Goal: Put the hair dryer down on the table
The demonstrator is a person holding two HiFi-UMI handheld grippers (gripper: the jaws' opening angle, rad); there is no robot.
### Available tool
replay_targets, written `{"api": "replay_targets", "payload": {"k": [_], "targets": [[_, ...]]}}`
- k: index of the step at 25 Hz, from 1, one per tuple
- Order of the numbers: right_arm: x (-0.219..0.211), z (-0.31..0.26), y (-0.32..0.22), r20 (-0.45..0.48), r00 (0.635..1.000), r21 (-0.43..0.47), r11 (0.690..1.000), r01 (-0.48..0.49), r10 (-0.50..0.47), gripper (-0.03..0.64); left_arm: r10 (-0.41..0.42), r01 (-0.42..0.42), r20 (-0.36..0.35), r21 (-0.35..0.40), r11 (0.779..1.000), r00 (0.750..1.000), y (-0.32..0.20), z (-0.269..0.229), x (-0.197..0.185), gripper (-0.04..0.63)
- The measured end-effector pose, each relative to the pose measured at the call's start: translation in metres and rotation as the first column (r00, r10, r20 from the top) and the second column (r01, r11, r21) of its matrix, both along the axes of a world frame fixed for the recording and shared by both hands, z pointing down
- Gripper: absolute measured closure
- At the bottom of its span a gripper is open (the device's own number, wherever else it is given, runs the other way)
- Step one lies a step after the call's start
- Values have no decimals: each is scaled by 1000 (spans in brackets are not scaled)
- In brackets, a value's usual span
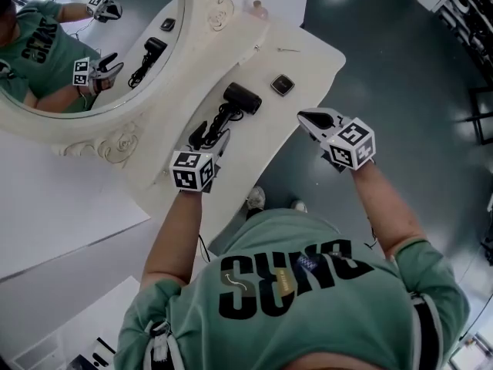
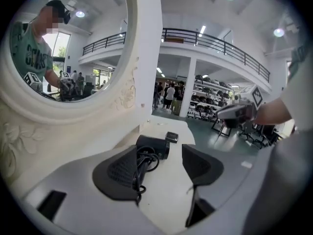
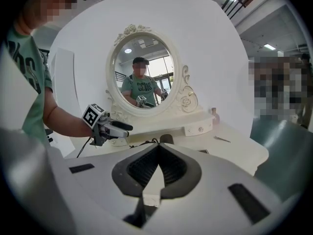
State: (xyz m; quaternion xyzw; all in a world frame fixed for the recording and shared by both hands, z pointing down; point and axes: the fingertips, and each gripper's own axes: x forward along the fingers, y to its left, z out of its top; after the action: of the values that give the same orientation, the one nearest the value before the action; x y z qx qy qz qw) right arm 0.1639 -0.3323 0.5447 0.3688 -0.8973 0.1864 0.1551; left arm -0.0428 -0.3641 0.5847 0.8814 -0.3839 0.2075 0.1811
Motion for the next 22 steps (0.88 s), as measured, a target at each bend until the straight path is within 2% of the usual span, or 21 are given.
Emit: {"api": "replay_targets", "payload": {"k": [5, 10, 13, 17, 22], "targets": [[9, -31, 31, 36, 999, 31, 999, 31, -32, 623, -4, 11, -124, 63, 998, 992, 43, -54, 18, 316], [15, -62, 60, 58, 996, 65, 996, 65, -69, 623, -3, 37, -256, 127, 991, 967, 99, -105, 36, 442], [15, -72, 78, 64, 994, 75, 993, 89, -94, 623, -10, 64, -324, 156, 986, 946, 131, -125, 38, 521], [13, -79, 101, 72, 992, 76, 992, 97, -103, 623, -39, 110, -403, 155, 982, 914, 161, -140, 31, 579], [5, -87, 119, 84, 994, 63, 996, 63, -69, 623, 7, 82, -485, 161, 984, 874, 180, -154, 18, 584]]}}
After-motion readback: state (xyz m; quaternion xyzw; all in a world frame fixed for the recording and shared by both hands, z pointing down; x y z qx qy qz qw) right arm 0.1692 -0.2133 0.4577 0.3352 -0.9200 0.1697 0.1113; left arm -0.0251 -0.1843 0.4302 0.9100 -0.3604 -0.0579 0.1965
